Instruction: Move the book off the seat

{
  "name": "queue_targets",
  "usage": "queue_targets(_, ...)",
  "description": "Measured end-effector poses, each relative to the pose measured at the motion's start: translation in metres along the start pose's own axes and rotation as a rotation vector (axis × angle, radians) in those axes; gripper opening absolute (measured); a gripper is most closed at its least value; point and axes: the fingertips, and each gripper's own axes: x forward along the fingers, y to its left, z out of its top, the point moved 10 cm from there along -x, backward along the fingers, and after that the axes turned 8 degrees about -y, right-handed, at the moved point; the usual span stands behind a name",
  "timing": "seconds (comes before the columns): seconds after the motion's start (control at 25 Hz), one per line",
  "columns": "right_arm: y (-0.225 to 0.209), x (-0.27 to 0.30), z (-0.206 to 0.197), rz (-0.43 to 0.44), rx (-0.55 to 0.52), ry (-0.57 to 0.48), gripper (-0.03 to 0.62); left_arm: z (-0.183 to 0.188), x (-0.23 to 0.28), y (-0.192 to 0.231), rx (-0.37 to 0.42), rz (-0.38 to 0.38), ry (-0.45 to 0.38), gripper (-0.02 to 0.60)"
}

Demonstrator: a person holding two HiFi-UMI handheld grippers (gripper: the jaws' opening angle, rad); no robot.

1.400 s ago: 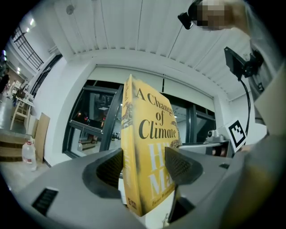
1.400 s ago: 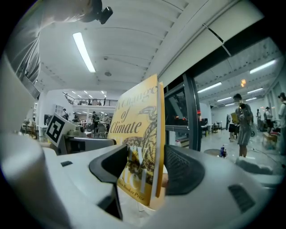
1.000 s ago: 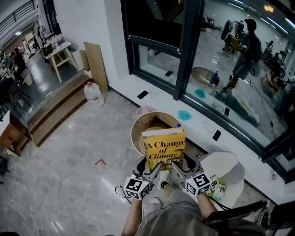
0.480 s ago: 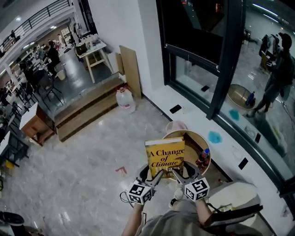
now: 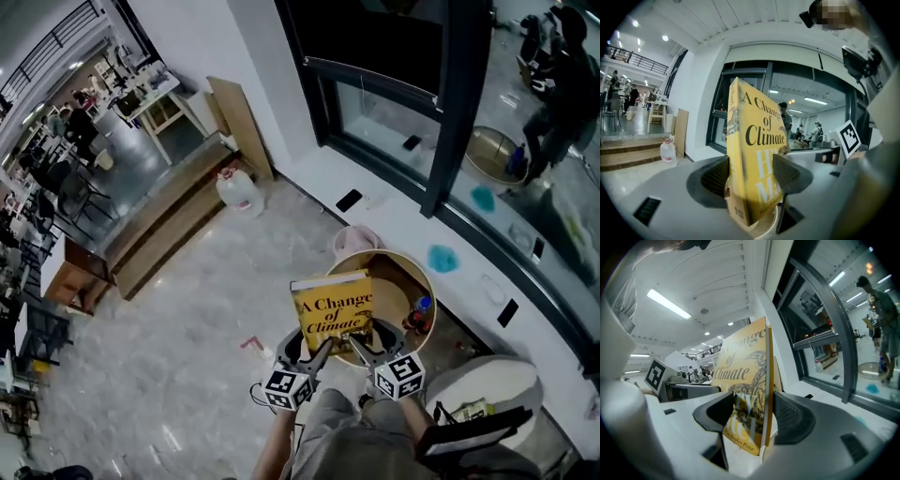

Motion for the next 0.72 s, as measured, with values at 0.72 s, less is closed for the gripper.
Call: queue_targets(0.72, -0.066, 0.025, -0.028, -0.308, 0.081, 0.127, 0.262, -0.049, 0.120, 0.042, -0.144, -0.241, 0.218, 0.301)
